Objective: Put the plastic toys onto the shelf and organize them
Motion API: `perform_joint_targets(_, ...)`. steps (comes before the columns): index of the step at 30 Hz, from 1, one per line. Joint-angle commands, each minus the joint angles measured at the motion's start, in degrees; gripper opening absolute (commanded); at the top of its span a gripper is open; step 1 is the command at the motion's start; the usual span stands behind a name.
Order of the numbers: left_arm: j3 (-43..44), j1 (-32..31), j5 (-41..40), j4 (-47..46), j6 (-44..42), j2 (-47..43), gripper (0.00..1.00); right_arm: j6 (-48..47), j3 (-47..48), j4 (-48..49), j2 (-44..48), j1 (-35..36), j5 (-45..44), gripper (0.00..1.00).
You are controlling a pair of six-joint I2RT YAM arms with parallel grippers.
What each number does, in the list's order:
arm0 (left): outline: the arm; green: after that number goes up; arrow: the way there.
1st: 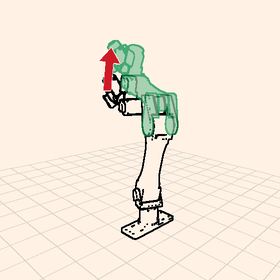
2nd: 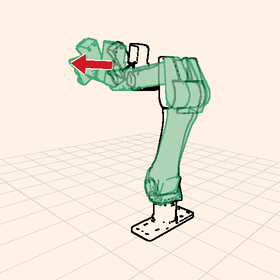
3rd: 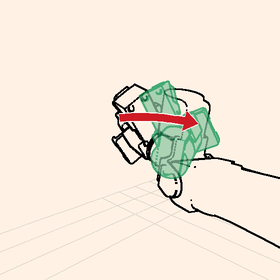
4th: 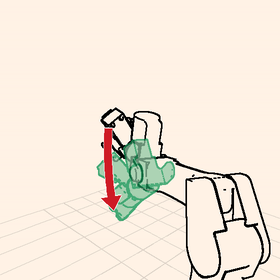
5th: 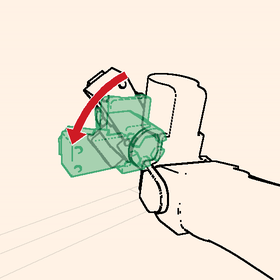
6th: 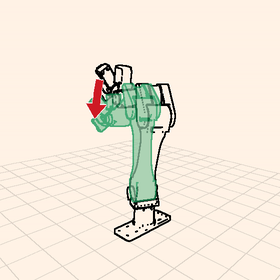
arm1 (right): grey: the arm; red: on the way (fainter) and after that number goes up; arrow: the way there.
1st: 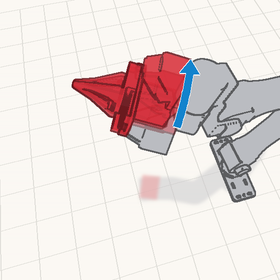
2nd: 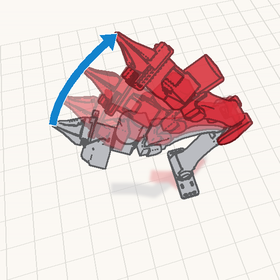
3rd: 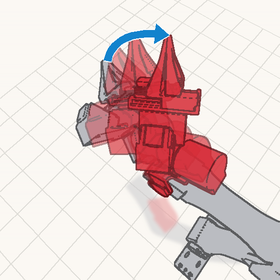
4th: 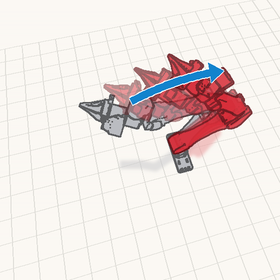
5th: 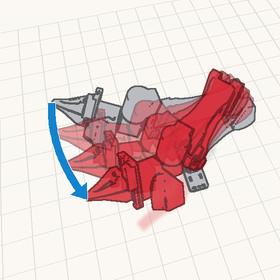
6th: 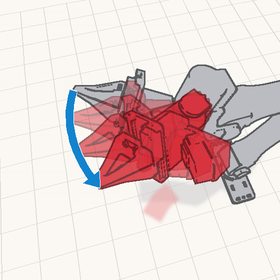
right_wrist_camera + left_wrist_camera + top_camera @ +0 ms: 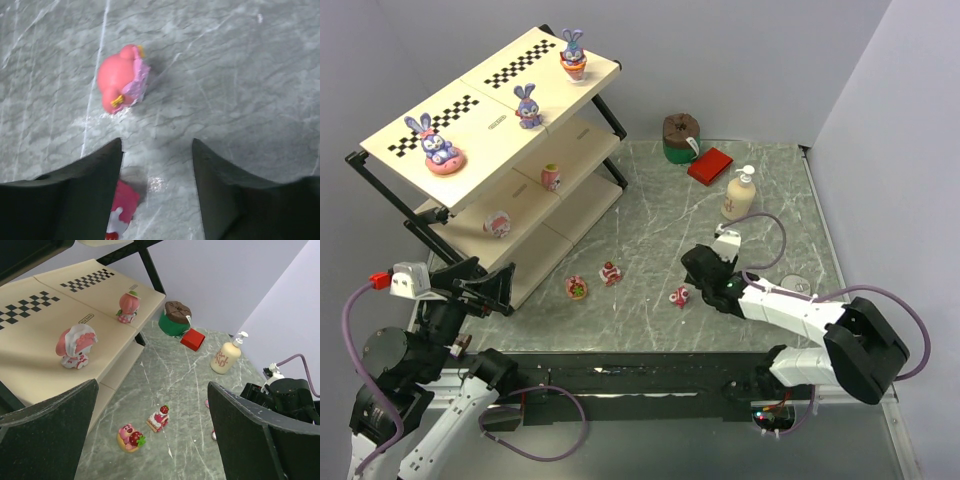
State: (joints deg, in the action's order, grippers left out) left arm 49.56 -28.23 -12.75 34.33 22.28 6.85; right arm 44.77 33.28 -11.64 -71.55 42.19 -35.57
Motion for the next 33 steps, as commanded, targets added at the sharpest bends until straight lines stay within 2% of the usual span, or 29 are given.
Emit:
perform_joint_targets(1,-0.1,-0.1,0.9,-1.6,1.1,-0.1,0.96,3.8,0.1,1.3,-1.2,-1.8,-2.8,0.50)
perform_joint_targets(4,0.2,-0.1,1.0,-2.4,0.7,0.1,0.96,3.5,1.0,2.4,-4.4,-2.0,-1.9,0.45)
perform_joint_targets(10,1.5,-0.1,1.0,-3.1,0.0,1.4,0.96,2.0,5.1,4.9,-12.5,-3.2,0.3,0.42)
perform_joint_targets(19,1.7,-0.1,0.5,-3.4,-0.4,1.7,0.96,-0.6,12.8,6.6,-22.0,-4.0,4.5,0.43)
perform_joint_targets(26,1.2,-0.1,0.3,-3.7,-0.5,1.7,0.96,-2.1,16.0,7.2,-25.3,-4.8,6.3,0.45)
perform_joint_targets(29,1.2,-0.1,0.3,-3.8,-0.5,1.7,0.96,-2.7,16.2,6.8,-25.5,-4.7,6.8,0.52)
perform_joint_targets(30,1.2,0.0,0.3,-3.7,-0.5,1.6,0.96,-2.6,15.1,7.1,-24.9,-4.7,7.2,0.58)
perform_joint_targets(33,1.1,-0.1,0.2,-3.6,-0.5,1.4,0.96,-2.3,11.9,8.3,-23.1,-4.6,7.9,0.67)
